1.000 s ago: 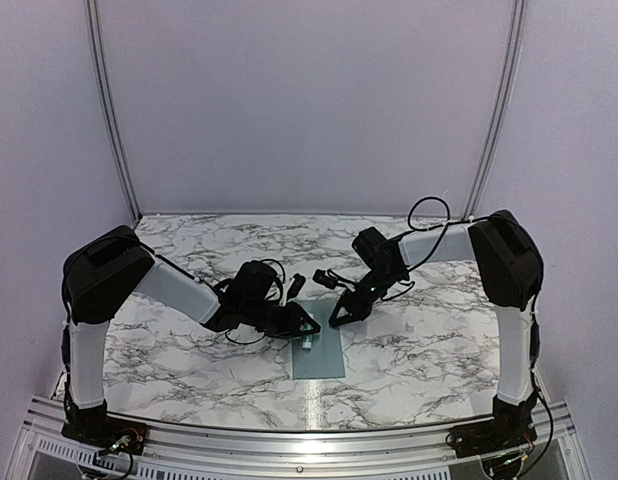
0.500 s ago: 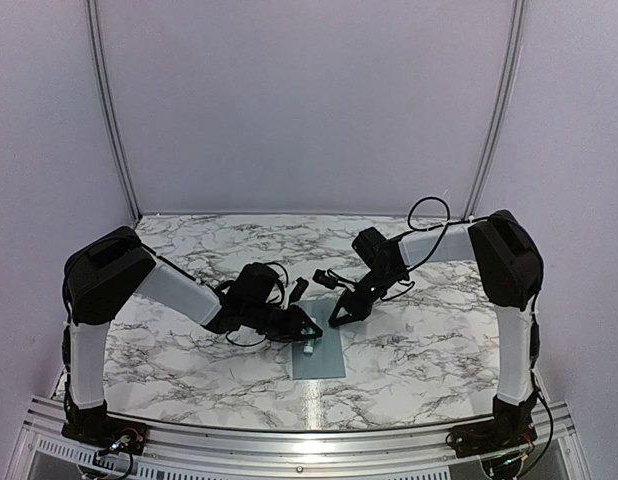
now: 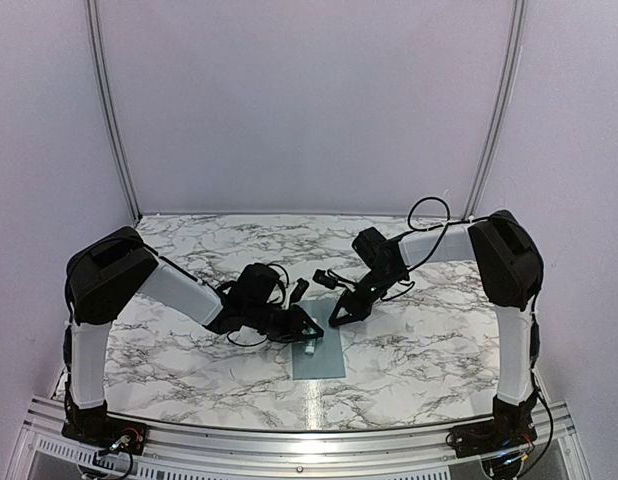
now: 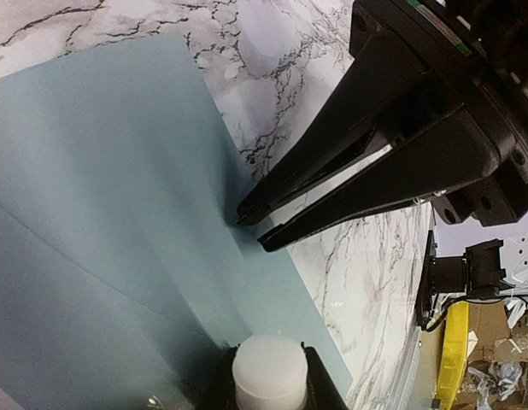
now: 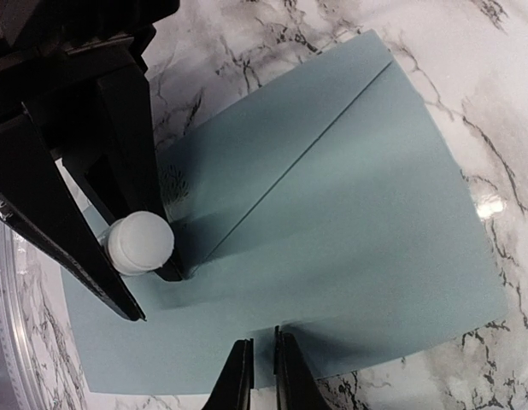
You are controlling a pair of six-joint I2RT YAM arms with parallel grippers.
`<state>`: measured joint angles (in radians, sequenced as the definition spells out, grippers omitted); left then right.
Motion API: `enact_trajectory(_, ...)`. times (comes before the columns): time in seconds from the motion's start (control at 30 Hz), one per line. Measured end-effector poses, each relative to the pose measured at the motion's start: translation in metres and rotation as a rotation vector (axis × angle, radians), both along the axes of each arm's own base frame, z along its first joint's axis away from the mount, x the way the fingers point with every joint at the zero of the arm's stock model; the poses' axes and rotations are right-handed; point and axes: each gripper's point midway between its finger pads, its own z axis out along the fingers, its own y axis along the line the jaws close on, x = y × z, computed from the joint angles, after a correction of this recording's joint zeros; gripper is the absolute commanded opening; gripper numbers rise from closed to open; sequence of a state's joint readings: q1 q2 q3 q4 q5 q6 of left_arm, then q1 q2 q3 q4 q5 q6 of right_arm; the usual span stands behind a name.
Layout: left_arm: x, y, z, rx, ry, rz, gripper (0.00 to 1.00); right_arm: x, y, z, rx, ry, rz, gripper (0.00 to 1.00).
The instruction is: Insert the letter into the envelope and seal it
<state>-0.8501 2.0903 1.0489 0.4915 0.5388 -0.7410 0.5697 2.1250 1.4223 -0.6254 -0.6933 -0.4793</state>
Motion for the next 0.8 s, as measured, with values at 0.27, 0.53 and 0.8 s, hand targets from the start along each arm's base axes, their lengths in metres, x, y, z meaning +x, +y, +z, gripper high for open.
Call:
enact_trajectory(0.27, 0.003, -0.003, 0.000, -0.005, 0.000, 0.002, 0.00, 0.000, 0.000, 0.000, 0.000, 0.000, 0.000, 0.10)
enact_trajectory(0.53, 0.000, 0.001, -0.001, -0.007, -0.006, 0.007, 0.00, 0.001, -0.001, 0.000, 0.001, 0.001, -0.004, 0.10)
enact_trajectory(0.8, -0.008, 0.010, -0.001, 0.001, 0.000, 0.007, 0.00, 0.002, -0.002, 0.000, 0.001, 0.002, -0.007, 0.10)
